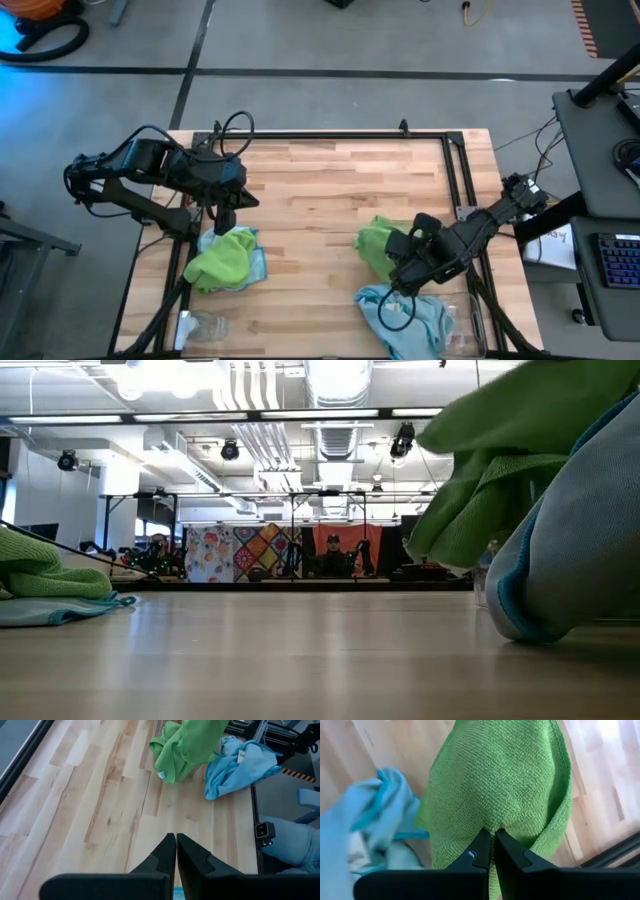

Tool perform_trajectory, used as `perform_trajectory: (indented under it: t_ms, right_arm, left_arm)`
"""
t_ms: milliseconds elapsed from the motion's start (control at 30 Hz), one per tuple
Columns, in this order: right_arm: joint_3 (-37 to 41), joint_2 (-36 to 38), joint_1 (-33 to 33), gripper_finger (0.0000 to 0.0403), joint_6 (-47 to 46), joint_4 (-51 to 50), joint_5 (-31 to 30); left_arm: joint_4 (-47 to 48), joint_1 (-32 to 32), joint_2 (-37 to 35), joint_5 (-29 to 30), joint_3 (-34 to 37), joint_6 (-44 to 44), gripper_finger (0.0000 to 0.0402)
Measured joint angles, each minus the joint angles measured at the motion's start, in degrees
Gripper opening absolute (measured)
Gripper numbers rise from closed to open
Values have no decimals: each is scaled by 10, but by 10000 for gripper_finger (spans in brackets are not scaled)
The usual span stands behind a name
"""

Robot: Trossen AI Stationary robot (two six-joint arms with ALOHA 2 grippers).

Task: Sort microfiber towel by color & place in baskets
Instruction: Put the green microfiber cloth into the top transparent bin

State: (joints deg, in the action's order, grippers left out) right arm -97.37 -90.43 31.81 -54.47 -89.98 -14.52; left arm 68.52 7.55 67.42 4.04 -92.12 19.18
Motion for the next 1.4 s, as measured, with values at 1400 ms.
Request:
perform_trajectory:
  t_ms: [1400]
  right_arm:
    - [346, 19, -9, 37, -8, 57, 87]
  left_arm:
    - [2, 0, 0, 0, 0, 12, 0]
